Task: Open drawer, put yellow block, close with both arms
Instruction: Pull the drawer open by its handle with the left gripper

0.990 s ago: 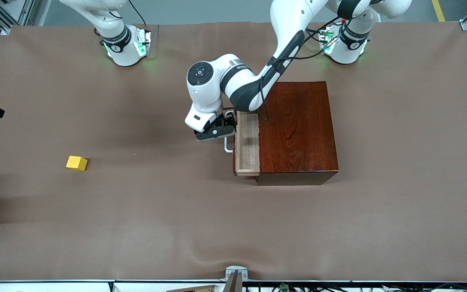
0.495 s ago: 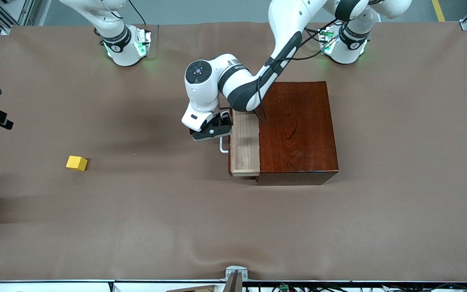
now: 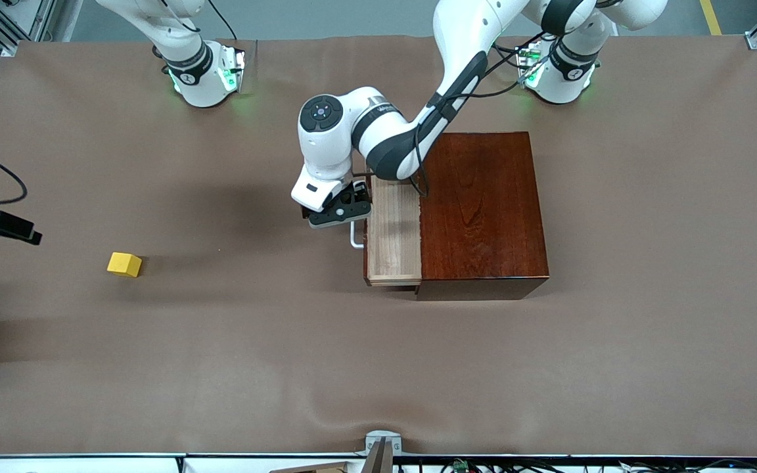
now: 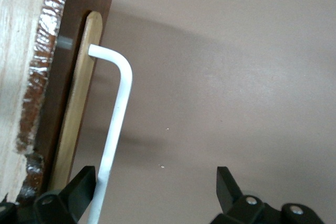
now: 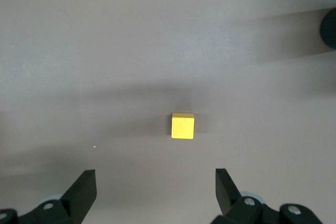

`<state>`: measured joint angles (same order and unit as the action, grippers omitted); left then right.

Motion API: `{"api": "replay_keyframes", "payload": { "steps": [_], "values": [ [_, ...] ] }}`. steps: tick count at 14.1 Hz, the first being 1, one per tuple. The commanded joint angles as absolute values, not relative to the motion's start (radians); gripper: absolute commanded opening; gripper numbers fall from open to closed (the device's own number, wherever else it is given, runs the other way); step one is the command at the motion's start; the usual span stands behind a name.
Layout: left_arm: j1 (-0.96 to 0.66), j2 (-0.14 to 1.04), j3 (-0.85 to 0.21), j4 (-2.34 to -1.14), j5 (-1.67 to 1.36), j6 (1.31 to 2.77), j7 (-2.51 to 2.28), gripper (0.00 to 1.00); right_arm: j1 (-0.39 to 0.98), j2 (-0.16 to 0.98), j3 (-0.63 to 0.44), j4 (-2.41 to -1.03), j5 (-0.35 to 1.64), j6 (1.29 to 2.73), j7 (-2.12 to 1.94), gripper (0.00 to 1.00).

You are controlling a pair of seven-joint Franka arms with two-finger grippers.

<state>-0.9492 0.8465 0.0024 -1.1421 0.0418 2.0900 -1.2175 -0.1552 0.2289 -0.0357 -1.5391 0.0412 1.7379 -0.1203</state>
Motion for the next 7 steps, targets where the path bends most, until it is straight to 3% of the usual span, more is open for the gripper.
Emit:
{"api": "replay_keyframes", "payload": {
  "steps": [1,7],
  "values": [
    [-0.959,0.867,0.008,-1.078,0.021,2.048,-1.238,1.00,-0.175,0.271,-0.021,-1.520,0.057,1.749,-0.121,1.00],
    [-0.950,0.752,0.018,-1.080,0.028,1.927,-1.238,1.00,-0.173,0.348,-0.021,-1.522,0.049,1.807,-0.121,1.00]
  ]
}}
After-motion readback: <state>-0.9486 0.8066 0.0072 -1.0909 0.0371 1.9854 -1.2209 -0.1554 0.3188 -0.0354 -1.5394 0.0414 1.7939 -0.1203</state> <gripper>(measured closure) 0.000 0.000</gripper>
